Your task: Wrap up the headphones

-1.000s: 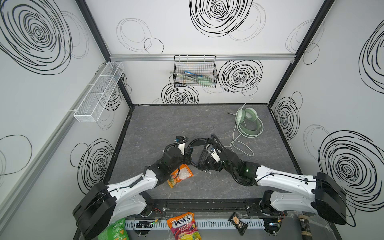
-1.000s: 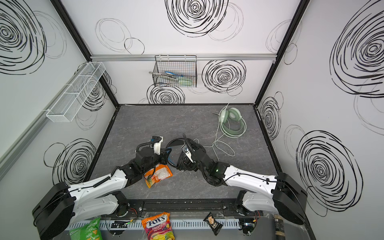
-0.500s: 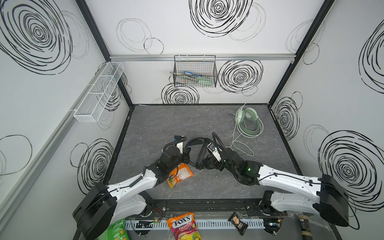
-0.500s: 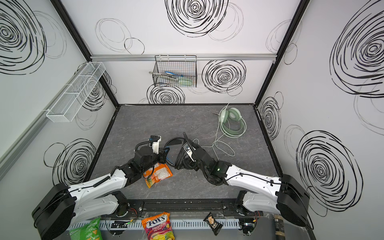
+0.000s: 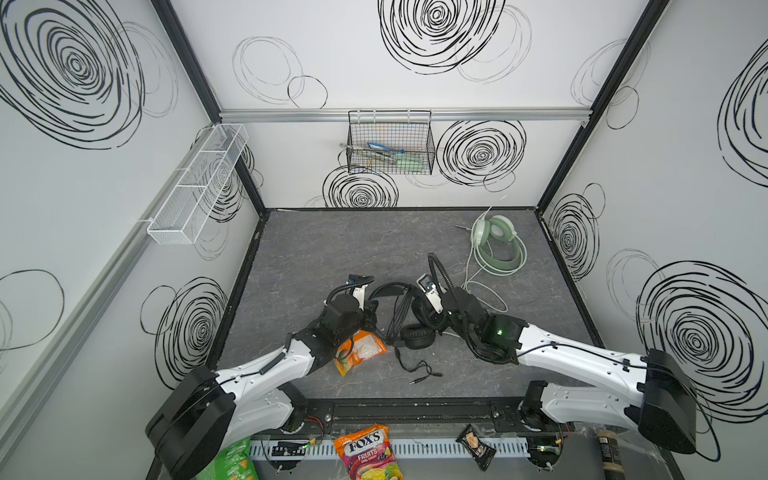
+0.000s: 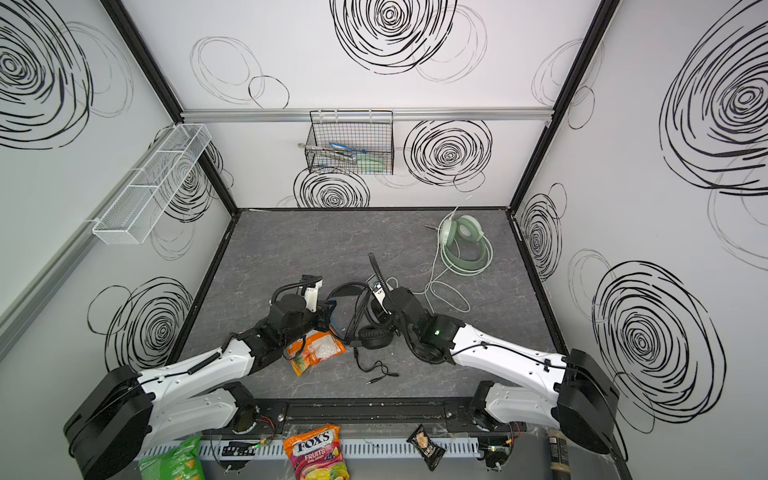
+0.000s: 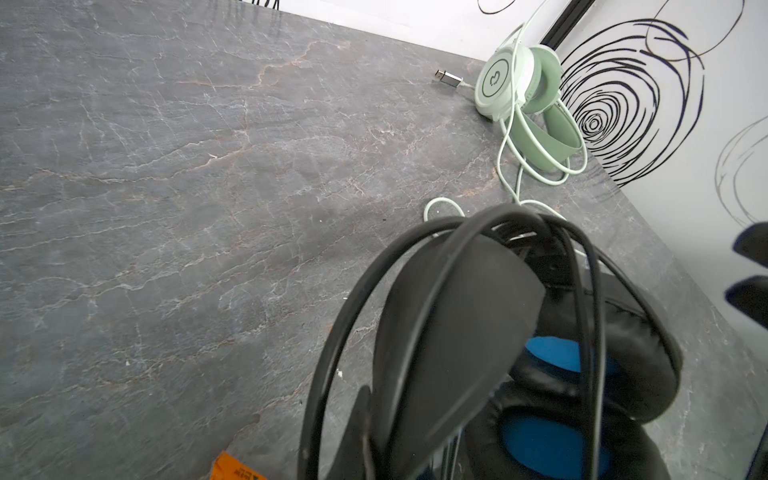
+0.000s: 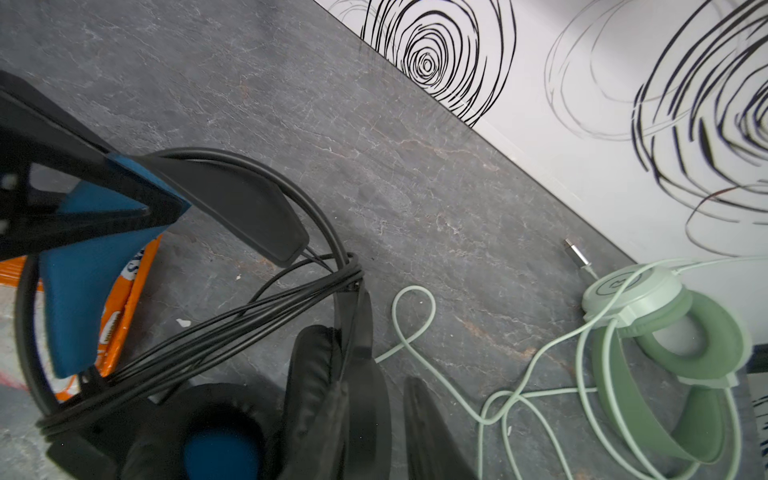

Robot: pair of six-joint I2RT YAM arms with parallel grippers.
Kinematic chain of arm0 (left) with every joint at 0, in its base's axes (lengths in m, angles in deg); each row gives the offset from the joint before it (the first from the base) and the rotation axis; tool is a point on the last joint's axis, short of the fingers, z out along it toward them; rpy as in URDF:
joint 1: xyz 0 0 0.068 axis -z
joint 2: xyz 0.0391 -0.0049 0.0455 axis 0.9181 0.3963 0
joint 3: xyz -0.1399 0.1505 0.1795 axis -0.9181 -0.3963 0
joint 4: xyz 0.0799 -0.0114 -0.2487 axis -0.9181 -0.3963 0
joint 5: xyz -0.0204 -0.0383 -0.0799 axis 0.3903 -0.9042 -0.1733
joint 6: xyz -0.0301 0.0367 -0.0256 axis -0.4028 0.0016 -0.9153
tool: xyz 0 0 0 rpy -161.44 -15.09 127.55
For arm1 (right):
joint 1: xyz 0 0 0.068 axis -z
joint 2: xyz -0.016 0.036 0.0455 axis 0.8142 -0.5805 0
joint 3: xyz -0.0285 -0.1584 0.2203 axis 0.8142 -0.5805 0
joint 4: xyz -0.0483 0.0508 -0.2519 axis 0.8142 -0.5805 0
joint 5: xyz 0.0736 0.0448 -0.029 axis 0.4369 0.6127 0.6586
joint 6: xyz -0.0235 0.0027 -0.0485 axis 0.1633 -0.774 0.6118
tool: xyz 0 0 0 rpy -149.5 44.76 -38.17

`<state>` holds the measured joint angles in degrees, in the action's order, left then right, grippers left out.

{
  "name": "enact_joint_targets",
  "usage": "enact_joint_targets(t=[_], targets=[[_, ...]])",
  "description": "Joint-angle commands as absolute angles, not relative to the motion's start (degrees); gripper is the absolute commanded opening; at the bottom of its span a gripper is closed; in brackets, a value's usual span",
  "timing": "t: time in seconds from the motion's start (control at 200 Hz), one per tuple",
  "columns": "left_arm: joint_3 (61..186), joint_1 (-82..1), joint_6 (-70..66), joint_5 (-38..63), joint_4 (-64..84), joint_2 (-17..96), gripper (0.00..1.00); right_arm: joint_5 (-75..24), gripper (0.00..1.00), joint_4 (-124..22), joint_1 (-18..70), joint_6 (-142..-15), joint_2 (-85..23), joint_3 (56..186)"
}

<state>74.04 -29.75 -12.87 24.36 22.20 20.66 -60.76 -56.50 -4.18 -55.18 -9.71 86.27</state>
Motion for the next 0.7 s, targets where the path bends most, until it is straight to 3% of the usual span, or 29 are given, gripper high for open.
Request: enact_joint_targets(t=[0.0, 0.26, 0.445, 0.695], targets=[[74.92, -30.52, -12.41, 23.26, 24.94, 20.8, 0.0, -59.24, 0.44, -61.0, -5.69, -55.98, -6.98, 88.55], [75.31, -31.57, -12.41, 23.8, 25.81, 23.06, 0.0, -53.96, 0.68, -65.75, -10.99, -68.97, 4.2, 83.06], [75.4, -31.94, -13.23, 23.62, 26.71, 24.55, 0.0, -51.03, 0.73, -63.81, -16.74, -81.48, 2.9, 77.56], [76.23, -31.94, -13.06, 23.25, 26.16, 24.07, 0.0, -51.91, 0.76, -62.86, -23.69, -84.79, -3.63, 75.57]])
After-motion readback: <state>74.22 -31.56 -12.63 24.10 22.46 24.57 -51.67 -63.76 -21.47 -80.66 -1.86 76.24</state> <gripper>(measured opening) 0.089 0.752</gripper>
